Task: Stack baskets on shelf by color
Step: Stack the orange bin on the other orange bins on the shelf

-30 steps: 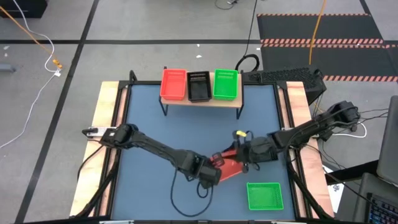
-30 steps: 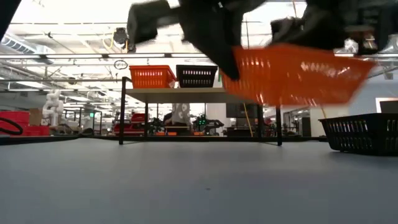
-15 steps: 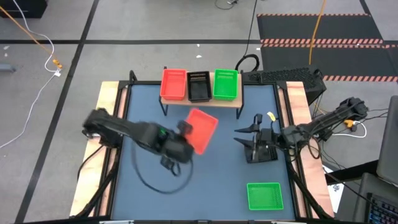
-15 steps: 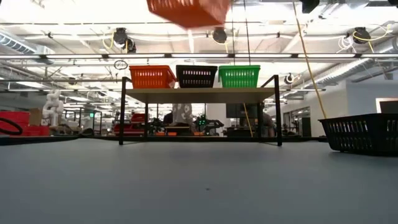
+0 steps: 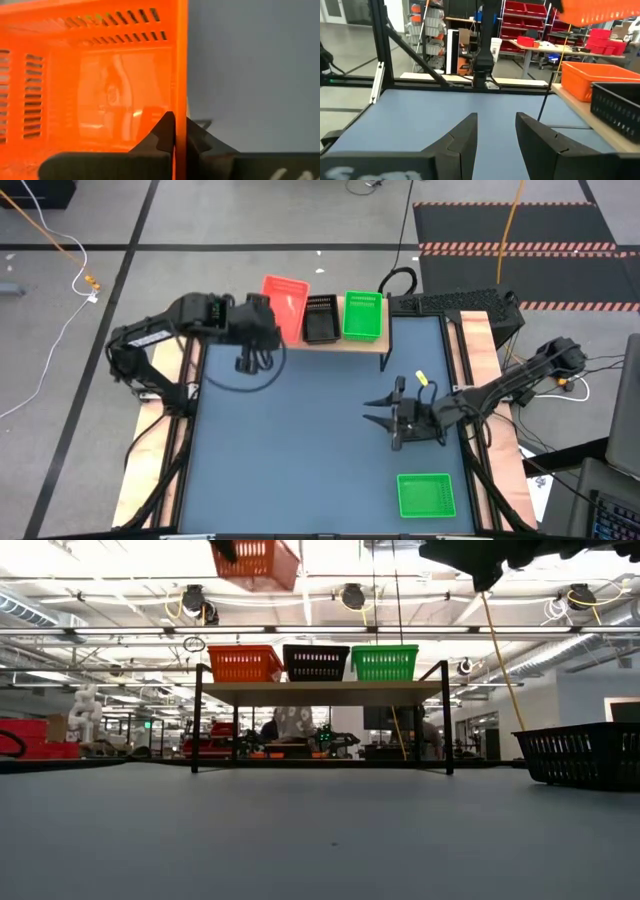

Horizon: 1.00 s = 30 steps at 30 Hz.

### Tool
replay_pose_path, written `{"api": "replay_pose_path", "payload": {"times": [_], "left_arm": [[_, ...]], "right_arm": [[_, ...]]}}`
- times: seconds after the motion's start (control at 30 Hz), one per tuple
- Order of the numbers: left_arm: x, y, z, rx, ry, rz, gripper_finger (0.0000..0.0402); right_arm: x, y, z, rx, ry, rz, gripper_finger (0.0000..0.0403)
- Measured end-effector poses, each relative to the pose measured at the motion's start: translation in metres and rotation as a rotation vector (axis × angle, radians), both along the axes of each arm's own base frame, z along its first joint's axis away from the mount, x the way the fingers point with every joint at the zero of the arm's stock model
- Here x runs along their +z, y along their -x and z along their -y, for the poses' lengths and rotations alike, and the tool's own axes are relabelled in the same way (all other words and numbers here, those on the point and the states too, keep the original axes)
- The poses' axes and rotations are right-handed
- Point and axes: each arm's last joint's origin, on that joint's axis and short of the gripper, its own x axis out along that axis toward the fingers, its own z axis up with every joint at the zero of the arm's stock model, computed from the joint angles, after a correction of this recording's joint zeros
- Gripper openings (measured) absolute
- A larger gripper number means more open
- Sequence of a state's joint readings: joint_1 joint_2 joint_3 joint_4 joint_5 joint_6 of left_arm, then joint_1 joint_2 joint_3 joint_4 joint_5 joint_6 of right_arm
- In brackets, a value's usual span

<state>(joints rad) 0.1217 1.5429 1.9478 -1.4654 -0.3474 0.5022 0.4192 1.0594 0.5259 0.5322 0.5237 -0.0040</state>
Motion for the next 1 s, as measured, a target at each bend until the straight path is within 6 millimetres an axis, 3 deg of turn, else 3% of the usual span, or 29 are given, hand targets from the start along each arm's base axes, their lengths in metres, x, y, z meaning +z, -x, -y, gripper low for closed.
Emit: {"api": "replay_pose_path", "payload": {"times": [0.23,0.53,0.77,1.0], "left_arm": [[-0.030,0.001,-0.052,0.077,0.051,-0.088,0.0005],[-0.068,0.001,-0.092,0.160,0.087,-0.070,0.0005],[-0.079,0.003,-0.105,0.161,0.140,-0.048,0.0046],[-0.089,0.004,-0.104,0.206,0.192,-0.058,0.0086]], "right_arm": [[-0.002,0.001,-0.006,0.025,0.007,-0.013,0.0127],[-0.007,0.008,-0.010,0.048,-0.022,-0.079,0.0127],[-0.010,0.009,-0.009,0.043,-0.030,-0.113,0.0127],[-0.011,0.008,-0.009,0.043,-0.030,-0.114,0.0127]]}}
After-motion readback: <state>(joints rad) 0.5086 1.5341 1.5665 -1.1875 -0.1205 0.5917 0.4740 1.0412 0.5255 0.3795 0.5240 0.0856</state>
